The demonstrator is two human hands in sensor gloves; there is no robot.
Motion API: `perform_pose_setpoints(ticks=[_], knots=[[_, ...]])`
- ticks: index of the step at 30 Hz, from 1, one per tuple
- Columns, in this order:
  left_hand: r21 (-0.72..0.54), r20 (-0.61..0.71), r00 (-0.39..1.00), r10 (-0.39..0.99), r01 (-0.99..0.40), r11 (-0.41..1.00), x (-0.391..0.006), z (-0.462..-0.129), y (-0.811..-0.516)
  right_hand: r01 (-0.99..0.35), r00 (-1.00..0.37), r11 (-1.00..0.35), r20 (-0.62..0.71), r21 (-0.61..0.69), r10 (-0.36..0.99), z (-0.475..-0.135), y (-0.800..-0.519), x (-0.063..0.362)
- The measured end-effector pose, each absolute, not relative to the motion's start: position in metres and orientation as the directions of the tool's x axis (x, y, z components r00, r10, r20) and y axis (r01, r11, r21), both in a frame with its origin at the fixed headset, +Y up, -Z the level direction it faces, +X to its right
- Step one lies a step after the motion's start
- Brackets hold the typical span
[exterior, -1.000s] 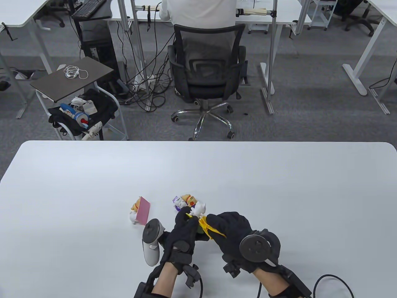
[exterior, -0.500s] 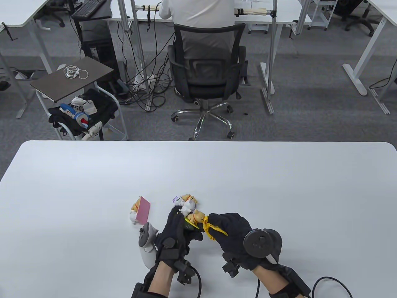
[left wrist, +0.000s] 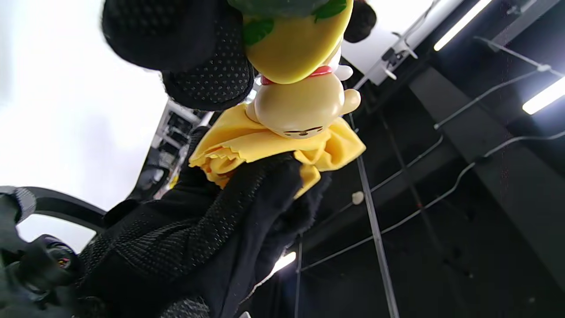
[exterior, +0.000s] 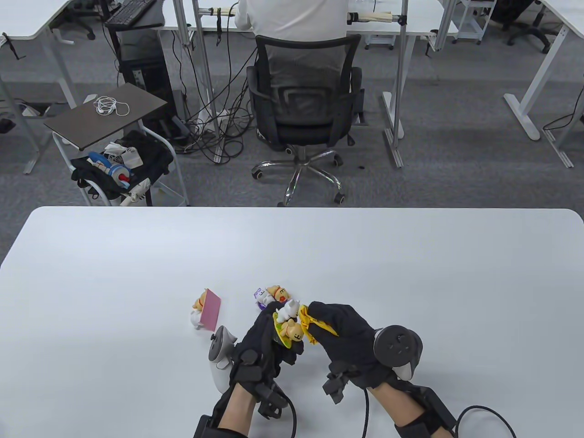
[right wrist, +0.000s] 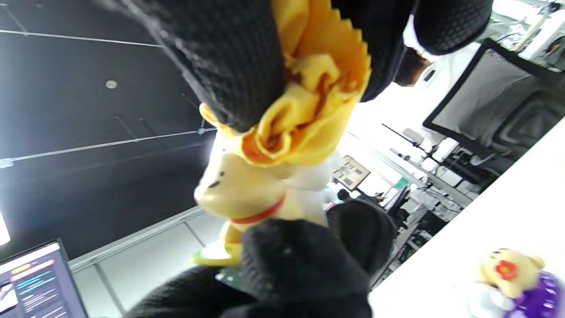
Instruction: Dust the small ornaments
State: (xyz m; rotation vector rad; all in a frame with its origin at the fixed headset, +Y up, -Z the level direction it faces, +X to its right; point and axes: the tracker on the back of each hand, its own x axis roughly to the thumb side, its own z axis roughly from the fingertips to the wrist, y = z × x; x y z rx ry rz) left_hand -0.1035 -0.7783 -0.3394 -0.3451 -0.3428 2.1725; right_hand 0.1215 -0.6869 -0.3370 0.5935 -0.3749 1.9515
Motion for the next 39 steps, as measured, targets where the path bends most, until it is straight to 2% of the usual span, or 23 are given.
perform_pose_setpoints(ticks=[3,5,9,12,16,21,23,29,33,39], knots=[[-0.364,-0.139,-0.596,0.791,-0.712,-0.6,-0.106,-0.339,-0.778,-0.902,-0.36,-0.433,0.558,-0.001,0.748,-0.347,-0.685,0.119],[-0.375,-0.132,-0.579,0.804,-0.722,-0.581,-0.106,-0.338,-0.775,-0.881,-0.418,-0.469,0.563,-0.059,0.713,-0.355,-0.685,0.121],[-0.335,-0.148,-0.593,0.792,-0.723,-0.604,-0.109,-0.338,-0.781,-0.903,-0.316,-0.428,0.613,0.04,0.724,-0.354,-0.685,0.118],[-0.337,-0.167,-0.612,0.773,-0.701,-0.628,-0.108,-0.338,-0.783,-0.875,-0.347,-0.483,0.645,0.04,0.681,-0.352,-0.684,0.109],[-0.36,-0.145,-0.659,0.738,-0.659,-0.66,-0.109,-0.339,-0.781,-0.91,-0.347,-0.415,0.558,-0.005,0.754,-0.364,-0.689,0.114],[-0.375,-0.124,-0.715,0.689,-0.609,-0.699,-0.106,-0.339,-0.783,-0.915,-0.26,-0.362,0.427,0.178,0.866,-0.364,-0.698,0.102],[-0.371,-0.141,-0.727,0.672,-0.591,-0.717,-0.104,-0.339,-0.784,-0.929,-0.21,-0.296,0.34,0.223,0.917,-0.365,-0.702,0.096],[-0.382,-0.118,-0.681,0.723,-0.641,-0.666,-0.105,-0.34,-0.783,-0.922,-0.323,-0.372,0.317,0.108,0.892,-0.373,-0.707,0.1],[-0.366,-0.117,-0.662,0.74,-0.664,-0.652,-0.105,-0.34,-0.784,-0.926,-0.246,-0.309,0.272,0.218,0.93,-0.365,-0.711,0.099],[-0.366,-0.109,-0.598,0.794,-0.718,-0.591,-0.106,-0.339,-0.782,-0.91,-0.365,-0.401,0.261,0.103,0.894,-0.378,-0.715,0.112]])
